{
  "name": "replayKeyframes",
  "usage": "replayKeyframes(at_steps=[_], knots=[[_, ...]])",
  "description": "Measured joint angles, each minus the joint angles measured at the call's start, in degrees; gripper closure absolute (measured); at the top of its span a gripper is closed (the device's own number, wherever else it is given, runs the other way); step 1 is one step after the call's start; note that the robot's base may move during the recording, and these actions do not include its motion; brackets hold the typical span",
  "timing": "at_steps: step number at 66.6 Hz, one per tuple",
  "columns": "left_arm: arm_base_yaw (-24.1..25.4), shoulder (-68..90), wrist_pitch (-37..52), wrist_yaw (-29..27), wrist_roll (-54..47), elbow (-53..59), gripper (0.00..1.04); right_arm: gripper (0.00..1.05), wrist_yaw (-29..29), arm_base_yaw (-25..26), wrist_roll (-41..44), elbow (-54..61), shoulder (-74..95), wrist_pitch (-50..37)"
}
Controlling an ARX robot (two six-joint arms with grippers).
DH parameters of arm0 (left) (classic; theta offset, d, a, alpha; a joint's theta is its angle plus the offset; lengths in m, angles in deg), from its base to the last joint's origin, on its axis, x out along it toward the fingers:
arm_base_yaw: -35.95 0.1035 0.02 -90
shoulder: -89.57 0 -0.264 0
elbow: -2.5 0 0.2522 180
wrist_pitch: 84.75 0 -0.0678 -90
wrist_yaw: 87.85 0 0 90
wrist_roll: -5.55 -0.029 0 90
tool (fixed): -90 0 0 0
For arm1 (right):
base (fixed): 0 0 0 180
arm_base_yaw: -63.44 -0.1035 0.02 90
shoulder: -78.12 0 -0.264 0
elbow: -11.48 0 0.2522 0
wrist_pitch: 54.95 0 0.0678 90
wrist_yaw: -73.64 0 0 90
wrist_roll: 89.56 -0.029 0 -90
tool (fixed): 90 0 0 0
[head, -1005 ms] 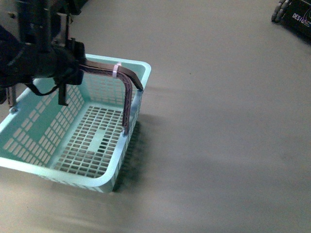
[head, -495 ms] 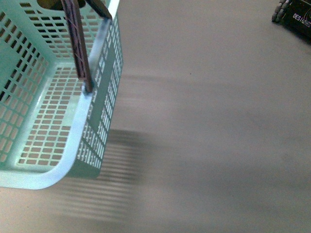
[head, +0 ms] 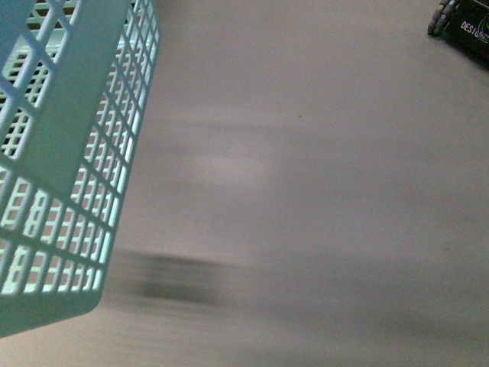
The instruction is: Pick mango and avocado into basket
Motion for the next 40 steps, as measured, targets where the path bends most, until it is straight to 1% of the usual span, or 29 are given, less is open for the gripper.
replayKeyframes(at_steps=[40], knots=[[0.02, 0.46, -0.24, 0.20, -0.20, 0.02, 0.92, 0.09, -0.04, 0.00, 0.00, 0.00, 0.00, 0.00]])
